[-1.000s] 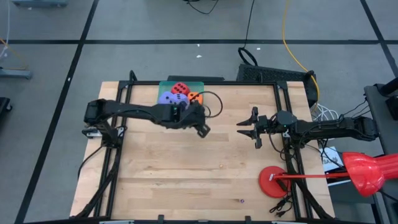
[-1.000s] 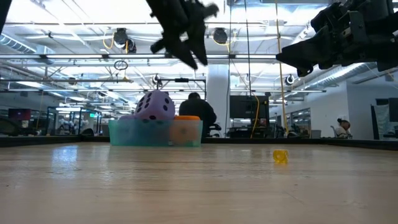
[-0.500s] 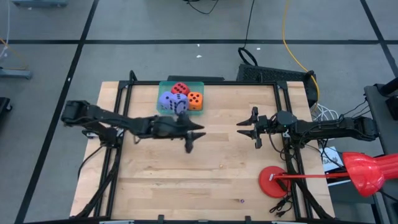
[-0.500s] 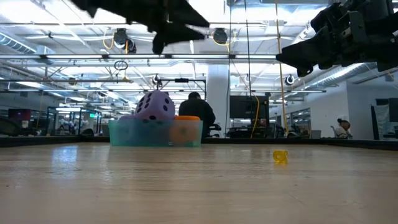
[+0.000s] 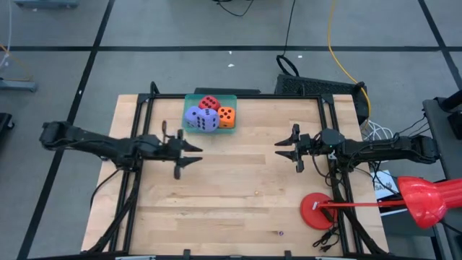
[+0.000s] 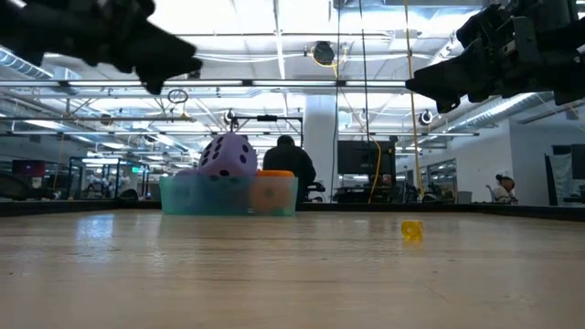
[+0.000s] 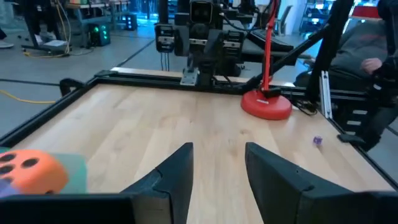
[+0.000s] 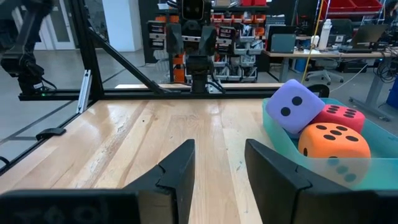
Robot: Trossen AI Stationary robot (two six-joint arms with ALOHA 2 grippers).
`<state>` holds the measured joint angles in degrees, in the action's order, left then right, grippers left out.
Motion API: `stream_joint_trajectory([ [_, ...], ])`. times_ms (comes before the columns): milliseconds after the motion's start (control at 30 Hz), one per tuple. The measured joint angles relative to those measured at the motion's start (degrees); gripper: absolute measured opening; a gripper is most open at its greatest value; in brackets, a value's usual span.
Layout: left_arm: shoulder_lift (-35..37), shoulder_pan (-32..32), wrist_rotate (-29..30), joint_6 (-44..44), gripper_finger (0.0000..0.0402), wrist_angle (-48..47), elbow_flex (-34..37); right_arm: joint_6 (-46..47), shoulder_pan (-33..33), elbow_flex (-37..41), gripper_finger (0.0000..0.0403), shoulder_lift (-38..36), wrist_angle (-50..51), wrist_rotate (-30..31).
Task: Pick & Place Dice
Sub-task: Put the small yellow dice into the green bin
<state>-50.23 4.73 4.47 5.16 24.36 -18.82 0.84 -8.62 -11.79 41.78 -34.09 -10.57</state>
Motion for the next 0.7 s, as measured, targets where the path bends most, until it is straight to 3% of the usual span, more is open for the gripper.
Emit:
stream_joint_trajectory([
  [333,21.25,-0.04,0.13,-1.94,0.0152,-11.73,7.23,0.00,-0.01,0.00,0.0130,0.00,0.01,0.00],
  [700,39.13,-0.04,5.22,-3.50,0.0152,-29.58,7.79,0.00,-0.02,0.00,0.0130,0.00,0.03,-0.02],
])
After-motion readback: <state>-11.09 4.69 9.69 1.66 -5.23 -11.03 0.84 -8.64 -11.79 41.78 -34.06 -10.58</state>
